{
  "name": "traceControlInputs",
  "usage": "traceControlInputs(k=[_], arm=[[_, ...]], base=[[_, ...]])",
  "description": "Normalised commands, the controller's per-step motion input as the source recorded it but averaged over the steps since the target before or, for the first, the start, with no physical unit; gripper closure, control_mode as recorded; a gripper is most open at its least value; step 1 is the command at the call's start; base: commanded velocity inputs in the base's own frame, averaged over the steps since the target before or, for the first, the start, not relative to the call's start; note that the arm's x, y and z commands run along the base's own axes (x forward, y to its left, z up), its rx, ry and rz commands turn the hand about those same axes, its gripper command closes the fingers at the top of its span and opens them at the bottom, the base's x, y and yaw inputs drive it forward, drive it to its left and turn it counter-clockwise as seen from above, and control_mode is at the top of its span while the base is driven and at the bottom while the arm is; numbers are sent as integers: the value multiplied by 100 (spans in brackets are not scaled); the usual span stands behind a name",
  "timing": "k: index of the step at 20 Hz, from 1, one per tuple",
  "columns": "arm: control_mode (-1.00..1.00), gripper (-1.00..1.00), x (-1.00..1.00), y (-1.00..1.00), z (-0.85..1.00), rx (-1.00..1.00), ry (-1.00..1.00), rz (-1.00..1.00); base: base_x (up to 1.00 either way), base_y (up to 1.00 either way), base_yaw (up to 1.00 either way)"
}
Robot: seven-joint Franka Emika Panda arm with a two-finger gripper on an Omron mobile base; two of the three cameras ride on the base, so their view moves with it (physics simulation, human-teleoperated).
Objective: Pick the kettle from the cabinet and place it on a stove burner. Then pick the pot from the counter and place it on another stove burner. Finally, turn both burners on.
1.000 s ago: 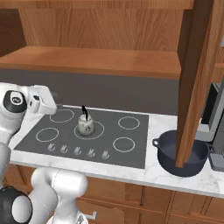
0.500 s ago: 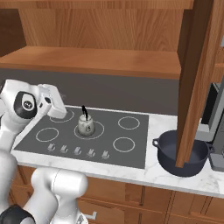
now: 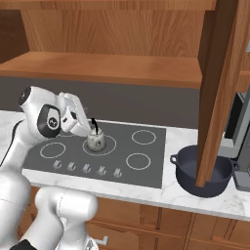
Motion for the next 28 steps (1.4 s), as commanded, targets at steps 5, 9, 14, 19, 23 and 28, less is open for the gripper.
traceControlInputs(k=[5,9,14,19,23,28], arm=[[-100,-100,0,-54,0,15,0,-3],[-100,-100,0,-48,0,13,0,-3],[-100,-100,0,-45,0,13,0,-4],[-100,-100,0,-28,0,8,0,-6],[-100,-100,0,-18,0,5,0,-6],[-100,-100,0,-25,0,5,0,-4]], base=[[0,0,0],[0,0,0],[0,0,0],[0,0,0],[0,0,0],[0,0,0]])
